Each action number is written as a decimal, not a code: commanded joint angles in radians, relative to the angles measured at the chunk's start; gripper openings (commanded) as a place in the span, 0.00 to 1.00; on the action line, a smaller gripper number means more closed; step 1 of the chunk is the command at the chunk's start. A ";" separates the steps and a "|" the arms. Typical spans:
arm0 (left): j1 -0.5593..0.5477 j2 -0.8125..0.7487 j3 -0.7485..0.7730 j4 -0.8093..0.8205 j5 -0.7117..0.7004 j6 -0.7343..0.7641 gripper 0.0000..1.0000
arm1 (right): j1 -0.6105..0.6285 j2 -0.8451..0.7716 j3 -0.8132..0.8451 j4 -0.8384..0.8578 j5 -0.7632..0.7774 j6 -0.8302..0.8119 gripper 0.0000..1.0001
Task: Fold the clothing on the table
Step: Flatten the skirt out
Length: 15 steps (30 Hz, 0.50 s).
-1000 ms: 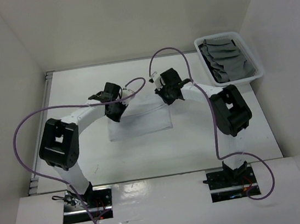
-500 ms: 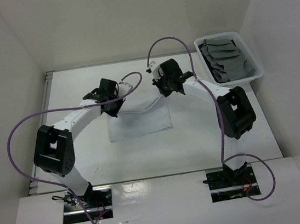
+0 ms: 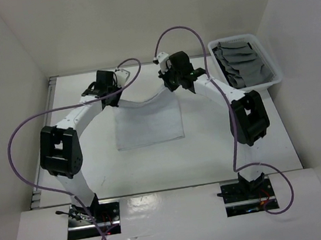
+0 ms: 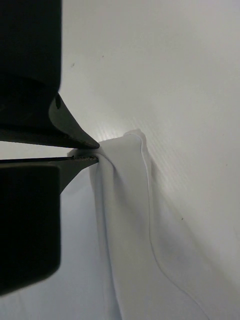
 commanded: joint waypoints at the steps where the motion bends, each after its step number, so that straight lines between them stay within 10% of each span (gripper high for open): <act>1: 0.027 0.046 0.065 0.088 -0.020 0.005 0.15 | -0.037 0.048 0.087 0.048 0.009 0.038 0.00; 15: 0.047 0.259 0.280 0.139 -0.029 -0.025 0.18 | -0.074 0.235 0.271 0.027 0.107 0.052 0.10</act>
